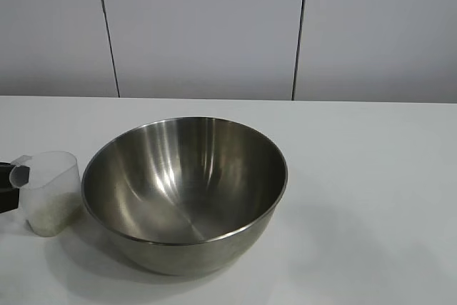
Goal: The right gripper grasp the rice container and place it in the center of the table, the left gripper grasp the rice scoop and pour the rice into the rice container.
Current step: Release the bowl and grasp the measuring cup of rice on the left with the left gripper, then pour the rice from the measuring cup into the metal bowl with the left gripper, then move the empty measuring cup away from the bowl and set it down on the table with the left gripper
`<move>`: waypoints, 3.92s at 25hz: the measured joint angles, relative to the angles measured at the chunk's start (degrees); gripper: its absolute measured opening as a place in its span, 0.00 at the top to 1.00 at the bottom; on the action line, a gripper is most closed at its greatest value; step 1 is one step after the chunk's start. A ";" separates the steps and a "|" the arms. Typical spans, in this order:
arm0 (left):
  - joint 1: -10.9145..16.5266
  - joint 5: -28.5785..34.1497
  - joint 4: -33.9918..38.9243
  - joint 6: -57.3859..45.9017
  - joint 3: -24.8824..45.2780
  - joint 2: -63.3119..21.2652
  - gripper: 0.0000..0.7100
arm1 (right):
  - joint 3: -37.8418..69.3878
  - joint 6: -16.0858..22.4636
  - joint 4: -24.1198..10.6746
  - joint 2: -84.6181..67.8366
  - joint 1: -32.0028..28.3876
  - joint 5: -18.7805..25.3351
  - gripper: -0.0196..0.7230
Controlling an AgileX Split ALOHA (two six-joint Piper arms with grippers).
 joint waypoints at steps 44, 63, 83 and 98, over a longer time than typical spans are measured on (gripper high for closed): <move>-37.30 39.53 -23.95 72.48 -11.72 -39.59 0.99 | 0.00 0.00 0.00 0.00 0.00 0.00 0.55; -47.50 22.35 -40.07 133.68 -14.68 -26.43 0.99 | 0.00 0.00 0.00 0.00 0.00 0.00 0.55; -47.50 18.53 -47.08 141.03 -15.37 -25.96 0.99 | 0.00 0.00 0.00 0.00 0.00 0.00 0.55; -40.96 0.88 -64.40 57.40 -13.14 -29.23 0.99 | 0.00 0.00 0.00 0.00 0.00 -0.04 0.55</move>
